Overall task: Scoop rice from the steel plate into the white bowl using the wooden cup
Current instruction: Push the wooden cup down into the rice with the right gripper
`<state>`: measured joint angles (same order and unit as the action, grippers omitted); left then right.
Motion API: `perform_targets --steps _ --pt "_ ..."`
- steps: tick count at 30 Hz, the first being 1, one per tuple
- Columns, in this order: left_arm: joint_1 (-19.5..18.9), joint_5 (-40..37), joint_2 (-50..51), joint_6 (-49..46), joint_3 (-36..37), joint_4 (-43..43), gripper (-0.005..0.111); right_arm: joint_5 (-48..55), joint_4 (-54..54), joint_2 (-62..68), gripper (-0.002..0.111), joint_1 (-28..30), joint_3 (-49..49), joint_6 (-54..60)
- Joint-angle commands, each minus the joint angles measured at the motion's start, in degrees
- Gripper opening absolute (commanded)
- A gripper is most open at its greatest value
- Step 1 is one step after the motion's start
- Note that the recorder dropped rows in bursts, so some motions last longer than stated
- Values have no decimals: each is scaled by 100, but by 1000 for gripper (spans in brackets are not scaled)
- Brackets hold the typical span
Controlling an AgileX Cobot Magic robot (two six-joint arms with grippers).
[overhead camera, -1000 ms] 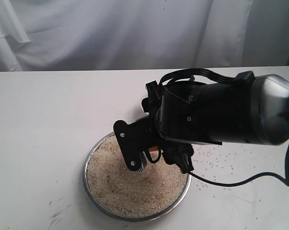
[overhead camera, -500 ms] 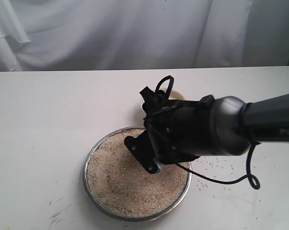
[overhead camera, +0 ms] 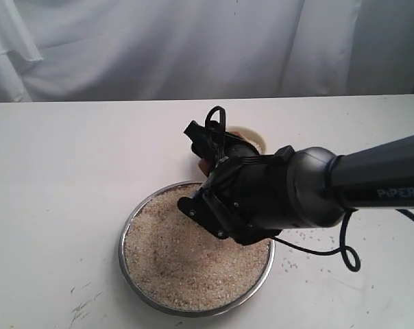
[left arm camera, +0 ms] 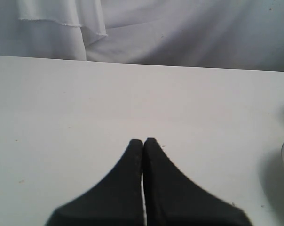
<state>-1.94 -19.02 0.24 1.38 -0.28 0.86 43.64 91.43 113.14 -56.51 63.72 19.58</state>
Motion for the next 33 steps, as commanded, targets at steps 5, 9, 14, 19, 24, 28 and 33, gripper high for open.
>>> perform_targets --steps 5,9,14,19,24,28,33 --pt "15 76 -24 -3 28 -6 0 18 852 421 0 9 23 -191" --pt "15 76 -24 -3 28 -6 0 -15 852 451 0 9 23 -206" --pt "15 76 -24 -3 28 -6 0 -33 810 451 0 -13 12 -194" --pt "15 76 -24 -3 28 -6 0 -60 679 451 0 -117 12 -101" --pt "15 76 -24 -3 28 -6 0 -49 470 484 0 -169 12 81" --pt "15 76 -24 -3 28 -6 0 19 298 608 0 -267 12 211" --pt "15 76 -24 -3 28 -6 0 19 216 792 0 -440 12 326"
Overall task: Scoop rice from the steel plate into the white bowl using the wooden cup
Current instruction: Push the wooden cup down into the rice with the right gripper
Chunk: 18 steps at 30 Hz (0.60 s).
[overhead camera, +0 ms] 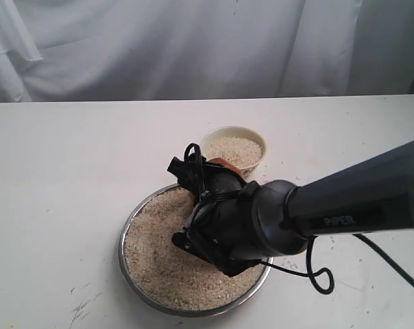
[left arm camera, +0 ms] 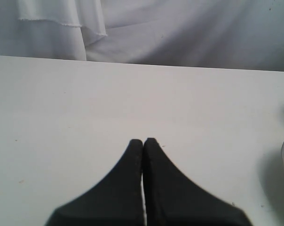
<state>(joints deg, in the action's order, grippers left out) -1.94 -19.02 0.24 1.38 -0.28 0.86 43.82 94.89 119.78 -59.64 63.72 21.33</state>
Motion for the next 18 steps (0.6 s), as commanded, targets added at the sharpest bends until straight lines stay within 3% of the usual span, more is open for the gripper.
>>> perform_targets --steps 1,18 --pt "15 76 -24 -3 28 -6 0 2 -144 168 0 -161 12 162" --pt "15 76 -24 -3 28 -6 0 -68 -657 135 0 -373 12 60"
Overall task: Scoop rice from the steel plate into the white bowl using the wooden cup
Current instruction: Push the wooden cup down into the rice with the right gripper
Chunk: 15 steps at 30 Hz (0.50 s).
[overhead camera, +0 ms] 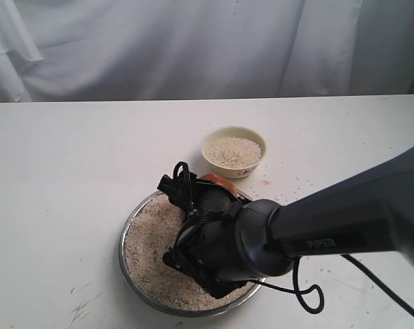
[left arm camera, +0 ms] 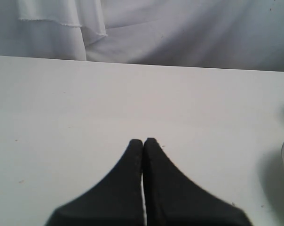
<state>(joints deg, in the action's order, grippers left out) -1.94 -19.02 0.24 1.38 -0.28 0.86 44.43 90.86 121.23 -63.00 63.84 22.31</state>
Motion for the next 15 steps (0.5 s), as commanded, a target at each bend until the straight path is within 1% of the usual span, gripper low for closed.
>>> perform_targets --steps 1,10,15 --pt "15 76 -24 -3 28 -6 0 -129 -254 -25 0 -36 0 -93" --pt "15 76 -24 -3 28 -6 0 -480 -349 -291 0 2 12 -840" --pt "15 76 -24 -3 28 -6 0 -636 -787 -291 0 112 12 -934"
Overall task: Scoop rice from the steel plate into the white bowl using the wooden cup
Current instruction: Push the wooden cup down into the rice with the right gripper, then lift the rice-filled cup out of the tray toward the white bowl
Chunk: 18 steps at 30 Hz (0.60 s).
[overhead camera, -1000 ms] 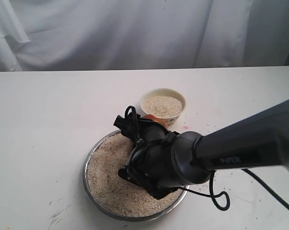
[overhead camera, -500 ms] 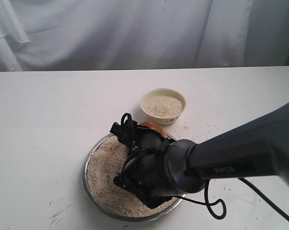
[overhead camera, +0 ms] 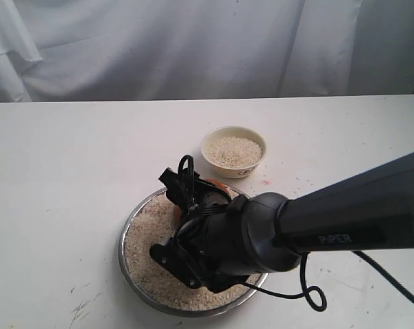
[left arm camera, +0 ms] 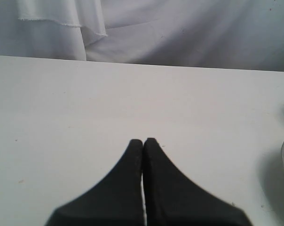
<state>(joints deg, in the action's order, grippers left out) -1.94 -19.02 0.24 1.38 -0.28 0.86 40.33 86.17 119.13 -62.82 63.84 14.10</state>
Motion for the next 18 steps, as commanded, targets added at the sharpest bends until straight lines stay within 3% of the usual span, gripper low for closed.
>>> perform_targets --steps 1,18 --pt "15 76 -24 -3 28 -6 0 -258 -335 -86 0 115 12 -212" --pt "15 76 -24 -3 28 -6 0 -1027 -347 -96 0 117 12 -1410"
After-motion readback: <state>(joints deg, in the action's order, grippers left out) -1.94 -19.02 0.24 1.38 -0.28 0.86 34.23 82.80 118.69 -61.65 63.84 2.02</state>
